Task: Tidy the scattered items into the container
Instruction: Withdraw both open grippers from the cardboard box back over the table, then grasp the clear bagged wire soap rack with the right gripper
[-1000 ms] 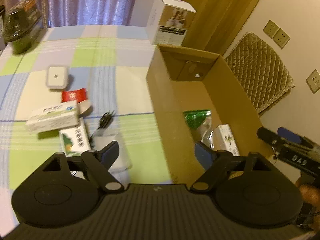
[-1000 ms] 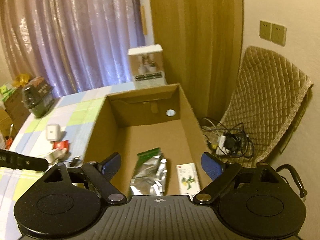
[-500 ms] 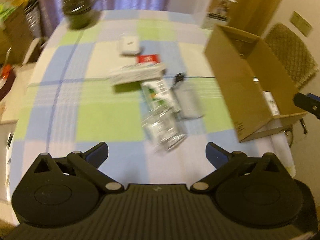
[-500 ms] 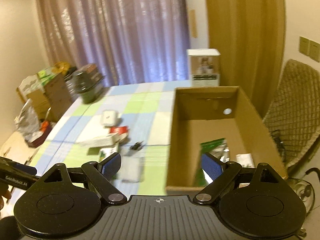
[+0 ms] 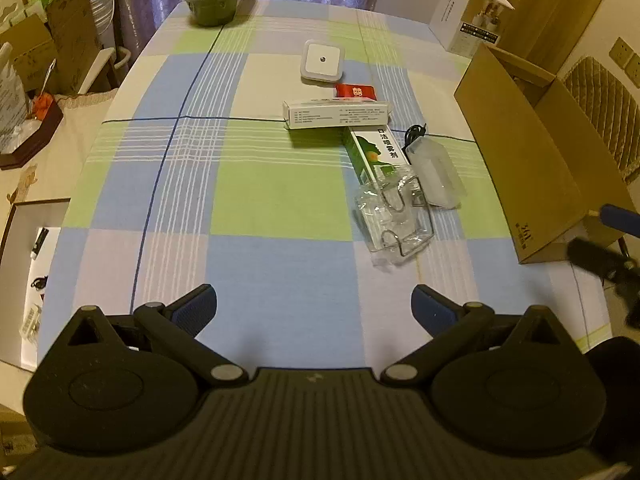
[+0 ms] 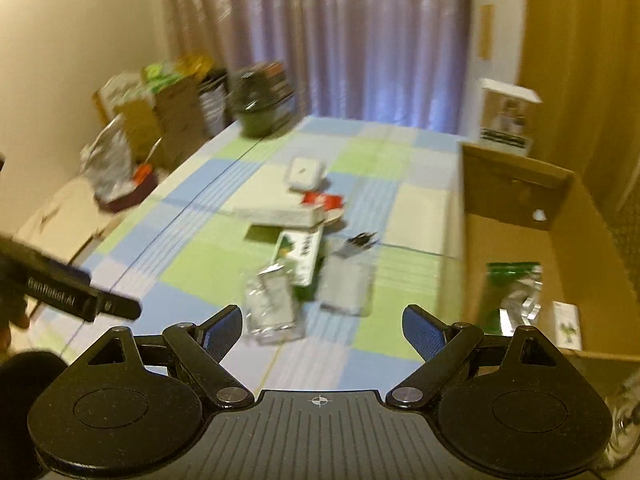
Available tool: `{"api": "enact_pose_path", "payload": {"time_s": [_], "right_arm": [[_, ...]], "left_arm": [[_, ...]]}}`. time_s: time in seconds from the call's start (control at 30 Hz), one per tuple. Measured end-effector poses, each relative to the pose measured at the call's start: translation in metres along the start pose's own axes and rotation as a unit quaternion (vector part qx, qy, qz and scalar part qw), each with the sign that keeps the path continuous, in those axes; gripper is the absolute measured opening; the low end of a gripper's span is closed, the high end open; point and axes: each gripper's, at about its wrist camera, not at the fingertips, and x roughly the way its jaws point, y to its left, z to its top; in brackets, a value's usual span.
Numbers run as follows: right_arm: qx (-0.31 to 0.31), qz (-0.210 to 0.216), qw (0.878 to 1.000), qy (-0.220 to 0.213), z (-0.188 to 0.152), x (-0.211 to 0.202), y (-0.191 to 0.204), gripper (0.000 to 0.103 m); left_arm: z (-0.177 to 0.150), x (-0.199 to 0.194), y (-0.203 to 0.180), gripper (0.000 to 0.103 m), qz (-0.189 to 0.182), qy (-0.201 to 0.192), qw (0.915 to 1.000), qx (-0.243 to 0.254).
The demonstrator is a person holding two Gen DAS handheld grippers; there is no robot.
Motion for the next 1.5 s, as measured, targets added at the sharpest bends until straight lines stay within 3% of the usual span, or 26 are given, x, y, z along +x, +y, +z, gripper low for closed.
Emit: {"api": "enact_pose_path", "payload": {"time_s": [0.4,0.63,1.1,1.13,1.17,1.23,1.3,1.5], "right_arm": [[-0.064,0.039,0.995,0.060,-0.010,0.085,0.022,0.092],[-0.064,0.049,0.994,0.077,-0.009,0.129,0.018,0.092],[-0.066,0.048,0.992,0.096,-0.012,0.177,0.022,0.092],[-0.066,0.046,0.992,0.097,-0.012,0.178,0.022,0.089],[-0.064,0.050,0.992,0.099,-0.012,0.179,0.022,0.072],[-0.059,0.050,0.992,0.100,-0.012,0.180,0.023,0.069],[-0.056,0.040,0.993,0.097,-0.011,0.177,0.023,0.057],[-0.013,0.020,0.994,0.109,-0.013,0.156,0.010,0.056]], "left_arm": [[0.008,0.035,0.019,0.102,-0.001,0.016,0.9999,0.003],[0.014,0.054,0.025,0.102,0.008,0.024,0.9995,0.021],[0.021,0.086,0.031,0.102,0.003,0.038,0.9989,0.028],[0.021,0.087,0.031,0.102,0.003,0.038,0.9989,0.029],[0.022,0.088,0.031,0.102,0.003,0.039,0.9988,0.028],[0.022,0.090,0.032,0.102,0.003,0.040,0.9988,0.027],[0.022,0.091,0.032,0.102,0.003,0.040,0.9988,0.027],[0.028,0.092,0.025,0.102,0.000,0.034,0.9989,0.031]]}}
